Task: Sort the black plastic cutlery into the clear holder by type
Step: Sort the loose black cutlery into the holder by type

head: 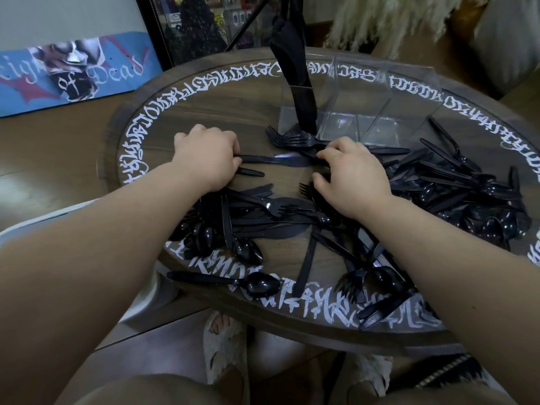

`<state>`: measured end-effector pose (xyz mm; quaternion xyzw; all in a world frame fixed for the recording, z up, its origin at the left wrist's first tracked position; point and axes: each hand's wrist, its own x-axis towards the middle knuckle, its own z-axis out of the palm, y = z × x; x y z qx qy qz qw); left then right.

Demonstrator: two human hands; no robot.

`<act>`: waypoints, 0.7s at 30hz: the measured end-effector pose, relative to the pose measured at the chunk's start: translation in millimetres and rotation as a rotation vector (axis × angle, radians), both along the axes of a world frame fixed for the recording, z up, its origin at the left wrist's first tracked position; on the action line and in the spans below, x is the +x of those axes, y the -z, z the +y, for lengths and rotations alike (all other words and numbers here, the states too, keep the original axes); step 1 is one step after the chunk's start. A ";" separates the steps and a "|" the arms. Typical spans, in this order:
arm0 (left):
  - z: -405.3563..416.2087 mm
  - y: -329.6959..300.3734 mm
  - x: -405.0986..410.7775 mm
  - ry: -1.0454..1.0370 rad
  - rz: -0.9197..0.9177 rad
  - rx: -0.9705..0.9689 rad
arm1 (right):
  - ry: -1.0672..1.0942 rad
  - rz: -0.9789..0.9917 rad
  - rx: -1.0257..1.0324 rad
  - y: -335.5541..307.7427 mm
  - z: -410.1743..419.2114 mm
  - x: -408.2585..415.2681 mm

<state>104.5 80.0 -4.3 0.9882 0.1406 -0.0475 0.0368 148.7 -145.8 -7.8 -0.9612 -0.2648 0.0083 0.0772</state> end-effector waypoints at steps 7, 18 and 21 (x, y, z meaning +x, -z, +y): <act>-2.5 -2.3 -3.0 -0.024 0.007 -0.016 | 0.069 -0.019 0.005 -0.1 -4.6 -0.1; -25.9 1.0 16.2 0.097 0.039 -0.100 | 0.084 -0.009 0.017 0.0 1.3 5.0; -26.9 -3.0 19.8 0.108 0.106 -0.058 | 0.021 0.024 0.032 1.2 0.2 2.8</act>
